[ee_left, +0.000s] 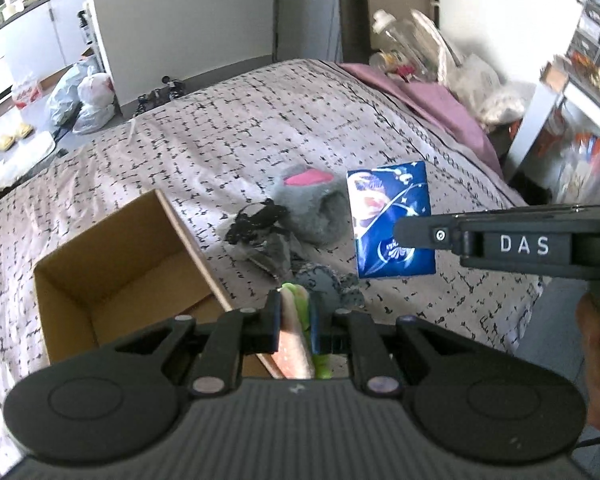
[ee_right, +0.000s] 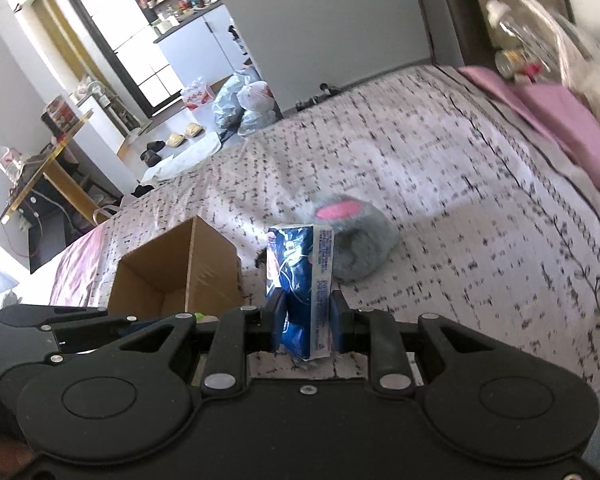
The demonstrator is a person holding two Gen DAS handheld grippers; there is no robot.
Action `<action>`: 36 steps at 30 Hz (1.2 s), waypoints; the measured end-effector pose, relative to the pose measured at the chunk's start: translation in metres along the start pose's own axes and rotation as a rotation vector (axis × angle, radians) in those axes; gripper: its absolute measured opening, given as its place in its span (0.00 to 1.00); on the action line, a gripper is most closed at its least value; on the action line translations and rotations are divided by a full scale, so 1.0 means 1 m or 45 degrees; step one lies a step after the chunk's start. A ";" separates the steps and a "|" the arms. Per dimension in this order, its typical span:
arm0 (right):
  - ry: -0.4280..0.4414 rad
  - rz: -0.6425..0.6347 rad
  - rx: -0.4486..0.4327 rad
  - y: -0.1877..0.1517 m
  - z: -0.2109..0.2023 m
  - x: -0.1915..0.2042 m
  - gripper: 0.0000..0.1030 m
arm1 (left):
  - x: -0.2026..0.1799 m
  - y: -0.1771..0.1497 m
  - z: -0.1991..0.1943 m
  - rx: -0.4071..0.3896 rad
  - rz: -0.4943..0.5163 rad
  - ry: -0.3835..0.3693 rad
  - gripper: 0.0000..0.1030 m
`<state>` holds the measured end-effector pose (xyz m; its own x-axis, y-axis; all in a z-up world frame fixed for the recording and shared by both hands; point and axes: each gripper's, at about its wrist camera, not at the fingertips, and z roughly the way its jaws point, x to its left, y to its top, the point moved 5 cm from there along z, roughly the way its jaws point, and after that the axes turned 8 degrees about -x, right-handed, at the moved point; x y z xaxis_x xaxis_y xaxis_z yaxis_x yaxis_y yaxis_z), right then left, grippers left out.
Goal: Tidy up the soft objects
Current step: 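Carry the ball in the left tool while the right tool carries the tissue pack over the box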
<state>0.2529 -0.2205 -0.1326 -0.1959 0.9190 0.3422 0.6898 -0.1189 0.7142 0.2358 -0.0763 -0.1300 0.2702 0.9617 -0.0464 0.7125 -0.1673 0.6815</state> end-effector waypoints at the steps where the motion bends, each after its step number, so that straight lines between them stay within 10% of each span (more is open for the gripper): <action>1: 0.001 -0.017 -0.005 0.002 0.000 0.004 0.22 | 0.003 0.000 -0.002 -0.010 -0.006 0.003 0.13; 16: 0.085 -0.139 -0.025 0.009 0.006 0.070 0.23 | 0.063 0.007 -0.040 -0.123 -0.174 -0.001 0.13; 36: 0.193 -0.260 0.147 -0.030 0.045 0.149 0.23 | 0.140 -0.055 -0.014 0.055 -0.239 0.135 0.13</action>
<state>0.2346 -0.0632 -0.1310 -0.4353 0.8516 0.2919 0.6982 0.1147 0.7066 0.2253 0.0701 -0.1636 0.0621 0.9939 -0.0913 0.7714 0.0102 0.6362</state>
